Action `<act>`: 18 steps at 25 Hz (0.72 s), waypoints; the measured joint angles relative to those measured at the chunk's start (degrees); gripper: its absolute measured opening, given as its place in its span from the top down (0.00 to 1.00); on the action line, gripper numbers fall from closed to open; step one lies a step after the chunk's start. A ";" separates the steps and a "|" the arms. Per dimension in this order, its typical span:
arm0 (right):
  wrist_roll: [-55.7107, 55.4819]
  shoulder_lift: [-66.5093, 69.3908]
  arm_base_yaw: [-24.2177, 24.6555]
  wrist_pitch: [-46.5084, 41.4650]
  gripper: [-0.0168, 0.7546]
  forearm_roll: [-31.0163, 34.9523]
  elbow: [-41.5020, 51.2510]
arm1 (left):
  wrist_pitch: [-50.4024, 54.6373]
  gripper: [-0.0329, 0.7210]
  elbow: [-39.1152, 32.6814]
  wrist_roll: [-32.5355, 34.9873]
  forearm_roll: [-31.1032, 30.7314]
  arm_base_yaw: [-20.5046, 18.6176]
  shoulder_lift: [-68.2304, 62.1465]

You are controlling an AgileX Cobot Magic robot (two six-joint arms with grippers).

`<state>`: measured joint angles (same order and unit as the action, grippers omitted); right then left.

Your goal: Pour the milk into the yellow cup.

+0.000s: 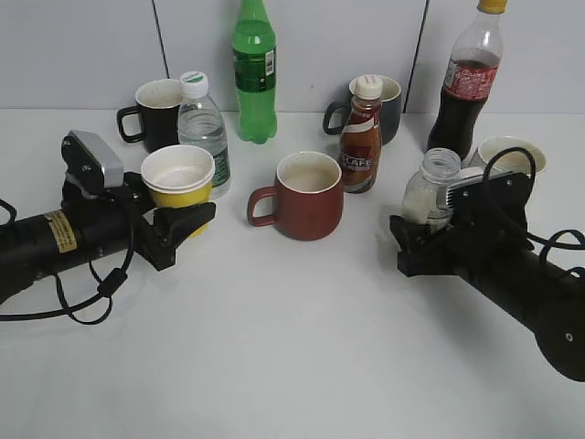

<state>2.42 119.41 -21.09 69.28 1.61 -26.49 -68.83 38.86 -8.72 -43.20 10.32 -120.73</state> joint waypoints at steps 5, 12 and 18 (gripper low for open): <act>0.00 0.78 0.00 0.05 0.21 0.58 -2.75 | 0.00 0.35 0.00 0.00 -0.32 0.00 0.26; 0.00 4.22 0.00 0.05 0.29 0.75 -4.34 | -0.02 0.35 0.00 0.00 -1.91 0.00 0.61; -0.05 4.22 0.00 0.05 0.38 0.75 -4.35 | -0.02 0.36 0.00 0.00 -2.15 0.00 0.61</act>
<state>2.37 123.63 -21.09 69.33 2.36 -30.84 -68.84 38.86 -8.72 -45.35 10.32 -120.11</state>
